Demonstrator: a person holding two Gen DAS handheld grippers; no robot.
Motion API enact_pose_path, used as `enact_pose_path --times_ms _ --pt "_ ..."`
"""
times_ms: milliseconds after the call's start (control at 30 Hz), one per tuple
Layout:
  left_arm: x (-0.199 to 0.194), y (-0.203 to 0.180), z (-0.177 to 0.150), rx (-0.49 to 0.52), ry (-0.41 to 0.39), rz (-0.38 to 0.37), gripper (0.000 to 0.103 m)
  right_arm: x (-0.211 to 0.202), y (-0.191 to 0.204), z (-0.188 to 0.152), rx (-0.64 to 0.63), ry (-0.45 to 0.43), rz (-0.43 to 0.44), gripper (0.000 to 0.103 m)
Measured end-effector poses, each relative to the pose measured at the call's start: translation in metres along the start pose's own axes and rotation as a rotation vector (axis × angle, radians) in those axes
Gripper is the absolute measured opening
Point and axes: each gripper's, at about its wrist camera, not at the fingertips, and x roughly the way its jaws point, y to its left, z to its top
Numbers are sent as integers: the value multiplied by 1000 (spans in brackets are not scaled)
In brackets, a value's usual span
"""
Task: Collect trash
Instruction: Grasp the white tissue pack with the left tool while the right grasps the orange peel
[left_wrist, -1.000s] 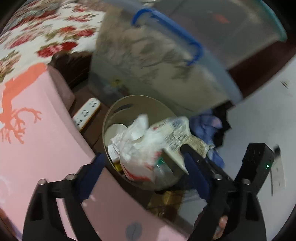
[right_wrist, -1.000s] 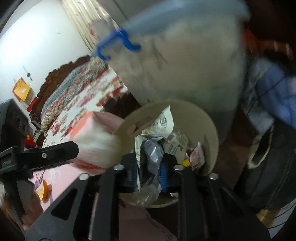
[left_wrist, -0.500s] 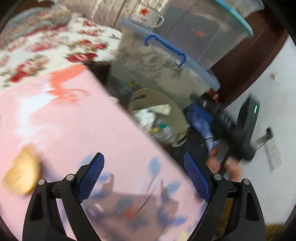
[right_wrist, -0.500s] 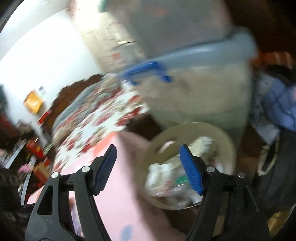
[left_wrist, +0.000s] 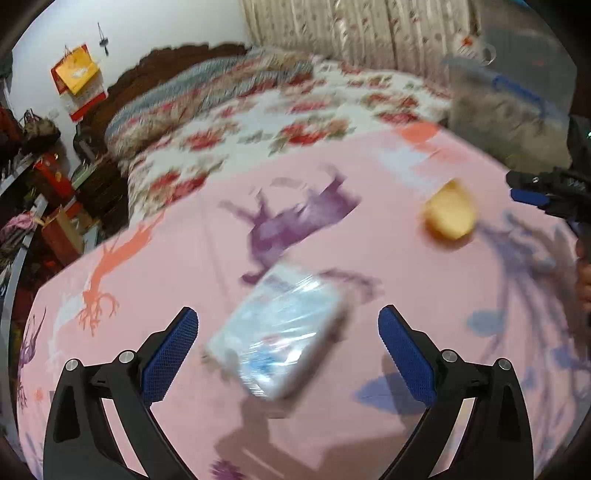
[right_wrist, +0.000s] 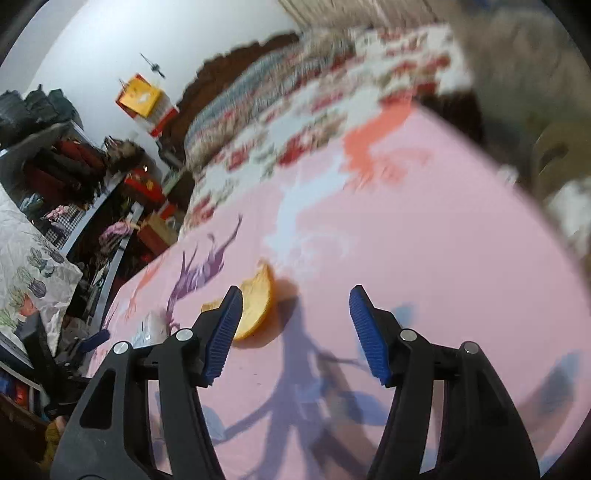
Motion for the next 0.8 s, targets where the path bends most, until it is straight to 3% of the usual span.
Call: enact_pose_path --times_ms 100,267,300,367,400,467,800 --pt "21 16 -4 -23 32 -69 94 31 8 -2 15 37 -18 63" --pt "43 19 -9 -47 61 -87 94 58 30 -5 -40 60 -43 59" --pt "47 19 -11 -57 70 -87 92 63 34 -4 -47 64 -43 45" --pt "48 21 -16 -90 72 -91 81 73 41 -7 -62 81 -47 33" --pt "46 22 -17 -93 61 -78 61 75 45 -9 -80 85 -55 23" --pt "41 25 -19 -118 67 -99 58 79 50 -14 -102 102 -53 15" --pt "-27 7 -63 -216 -3 -247 58 38 63 -67 -49 125 131 13"
